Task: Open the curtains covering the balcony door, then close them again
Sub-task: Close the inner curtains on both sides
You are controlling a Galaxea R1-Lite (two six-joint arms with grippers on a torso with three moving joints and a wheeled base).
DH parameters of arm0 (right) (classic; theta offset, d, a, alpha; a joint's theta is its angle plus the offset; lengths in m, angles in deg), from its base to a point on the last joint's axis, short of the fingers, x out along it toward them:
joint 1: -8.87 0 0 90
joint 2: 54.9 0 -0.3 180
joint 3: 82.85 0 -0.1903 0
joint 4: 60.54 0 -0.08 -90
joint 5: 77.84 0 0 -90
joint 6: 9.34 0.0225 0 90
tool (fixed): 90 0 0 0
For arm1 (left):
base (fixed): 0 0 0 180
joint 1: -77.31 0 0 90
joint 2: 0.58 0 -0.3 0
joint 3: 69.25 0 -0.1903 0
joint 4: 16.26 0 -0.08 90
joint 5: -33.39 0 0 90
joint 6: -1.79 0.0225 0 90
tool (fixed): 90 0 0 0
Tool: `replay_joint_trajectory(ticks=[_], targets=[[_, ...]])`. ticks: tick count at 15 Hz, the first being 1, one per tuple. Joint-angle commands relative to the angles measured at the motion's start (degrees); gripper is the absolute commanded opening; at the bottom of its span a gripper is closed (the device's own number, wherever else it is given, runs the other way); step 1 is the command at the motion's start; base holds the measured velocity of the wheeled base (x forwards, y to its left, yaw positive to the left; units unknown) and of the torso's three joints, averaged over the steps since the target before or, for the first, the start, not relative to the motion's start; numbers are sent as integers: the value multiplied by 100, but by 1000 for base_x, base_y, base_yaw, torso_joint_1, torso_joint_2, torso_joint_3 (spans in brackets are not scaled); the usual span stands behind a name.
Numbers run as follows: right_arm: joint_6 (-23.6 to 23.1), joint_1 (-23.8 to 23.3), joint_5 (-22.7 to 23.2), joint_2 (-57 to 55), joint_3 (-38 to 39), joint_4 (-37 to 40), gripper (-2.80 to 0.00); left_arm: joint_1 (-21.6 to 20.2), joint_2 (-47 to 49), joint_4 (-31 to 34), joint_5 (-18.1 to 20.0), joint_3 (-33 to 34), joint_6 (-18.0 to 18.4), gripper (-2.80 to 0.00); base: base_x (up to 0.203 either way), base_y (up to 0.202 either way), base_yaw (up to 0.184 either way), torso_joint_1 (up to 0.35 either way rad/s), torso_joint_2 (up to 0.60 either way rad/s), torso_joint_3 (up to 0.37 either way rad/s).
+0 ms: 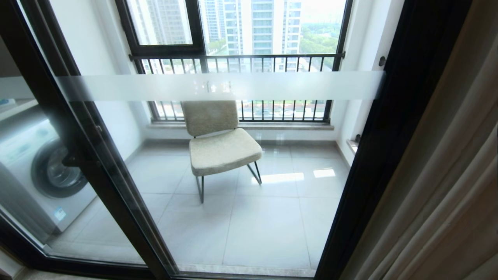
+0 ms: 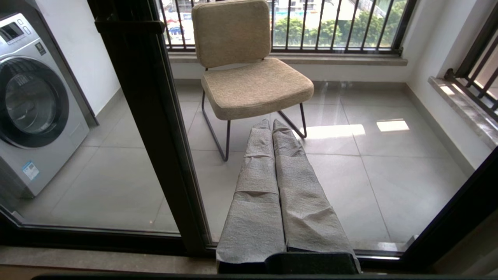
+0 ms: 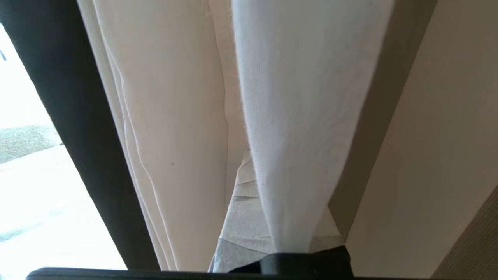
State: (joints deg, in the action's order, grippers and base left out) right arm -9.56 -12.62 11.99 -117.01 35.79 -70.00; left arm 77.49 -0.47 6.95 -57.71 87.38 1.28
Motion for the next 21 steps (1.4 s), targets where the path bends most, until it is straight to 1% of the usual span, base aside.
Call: replay_joint_trajectory(ticks=[1, 3, 7, 9, 21], targets=[[-6, 274, -7, 140, 56, -27, -280, -1, -2, -2, -5, 0, -2, -280, 0, 0, 0, 0, 0, 0], [-14, 687, -19, 247, 96, -24, -280, -1, -2, -2, -5, 0, -2, -280, 0, 0, 0, 0, 0, 0], [-59, 1683, -41, 406, 133, -15, -280, -1, -2, -2, -5, 0, -2, -280, 0, 0, 0, 0, 0, 0], [-221, 2033, -44, 490, 189, 4, -280, -1, -2, -2, -5, 0, -2, -280, 0, 0, 0, 0, 0, 0], [-233, 2052, -10, 468, 328, 75, -280, -1, -2, -2, -5, 0, -2, -280, 0, 0, 0, 0, 0, 0]])
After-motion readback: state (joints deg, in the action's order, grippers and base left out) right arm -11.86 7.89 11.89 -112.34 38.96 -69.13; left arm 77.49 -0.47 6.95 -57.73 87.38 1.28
